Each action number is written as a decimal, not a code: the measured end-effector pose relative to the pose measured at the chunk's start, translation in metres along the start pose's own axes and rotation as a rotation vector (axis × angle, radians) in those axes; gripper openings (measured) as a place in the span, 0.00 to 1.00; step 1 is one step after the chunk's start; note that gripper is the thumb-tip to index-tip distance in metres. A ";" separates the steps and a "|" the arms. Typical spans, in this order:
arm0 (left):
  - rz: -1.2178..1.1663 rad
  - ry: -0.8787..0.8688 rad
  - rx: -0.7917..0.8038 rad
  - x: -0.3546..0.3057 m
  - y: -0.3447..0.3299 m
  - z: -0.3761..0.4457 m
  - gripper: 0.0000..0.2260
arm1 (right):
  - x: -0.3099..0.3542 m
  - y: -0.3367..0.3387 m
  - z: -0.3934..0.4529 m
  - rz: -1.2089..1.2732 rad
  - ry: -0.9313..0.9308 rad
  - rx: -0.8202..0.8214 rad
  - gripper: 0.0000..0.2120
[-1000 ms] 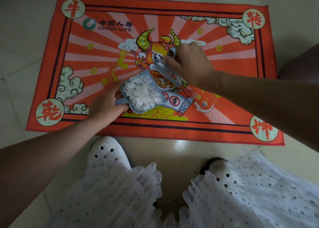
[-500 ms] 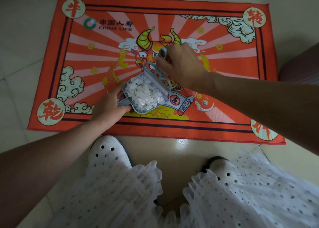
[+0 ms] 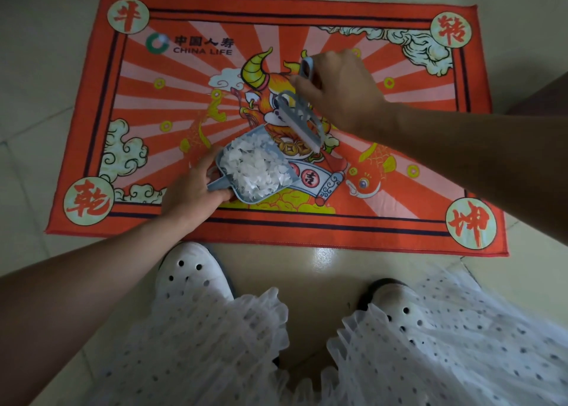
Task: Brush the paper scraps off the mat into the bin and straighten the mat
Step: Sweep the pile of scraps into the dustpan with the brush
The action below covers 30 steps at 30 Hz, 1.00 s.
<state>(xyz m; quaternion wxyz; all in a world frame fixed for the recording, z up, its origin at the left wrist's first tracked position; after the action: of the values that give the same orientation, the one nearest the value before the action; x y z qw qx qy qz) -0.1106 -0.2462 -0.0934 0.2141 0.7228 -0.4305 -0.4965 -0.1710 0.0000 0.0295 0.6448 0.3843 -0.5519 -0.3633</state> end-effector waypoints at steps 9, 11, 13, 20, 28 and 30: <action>-0.023 -0.007 -0.002 0.001 -0.002 0.001 0.39 | 0.007 -0.016 -0.017 -0.033 0.033 0.093 0.22; -0.033 -0.003 0.000 0.000 -0.001 0.000 0.39 | 0.011 -0.019 -0.021 -0.003 0.034 0.104 0.22; -0.033 -0.001 0.001 -0.001 -0.002 0.000 0.39 | 0.015 -0.024 -0.025 0.028 0.044 0.106 0.21; -0.047 -0.005 -0.015 -0.002 -0.001 -0.003 0.37 | 0.019 -0.016 -0.022 0.068 0.051 0.054 0.22; -0.040 -0.028 -0.021 -0.007 0.002 -0.004 0.36 | 0.008 0.001 -0.007 0.023 0.025 0.008 0.19; -0.040 -0.024 -0.017 -0.007 0.003 -0.005 0.37 | 0.004 0.002 -0.006 -0.014 0.032 0.007 0.19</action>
<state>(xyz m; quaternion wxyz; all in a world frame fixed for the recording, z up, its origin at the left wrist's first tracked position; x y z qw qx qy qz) -0.1083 -0.2423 -0.0856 0.2050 0.7233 -0.4145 -0.5129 -0.1646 -0.0024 0.0326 0.6497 0.3959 -0.5402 -0.3597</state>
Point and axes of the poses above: each hand's wrist, its own z-axis towards the middle knuckle, its own y-axis out of the back of the hand, x = y × z, the point moved 10 cm from there along z, towards the middle knuckle, and after that the axes turned 2 degrees about -x, right-handed, at the moved point
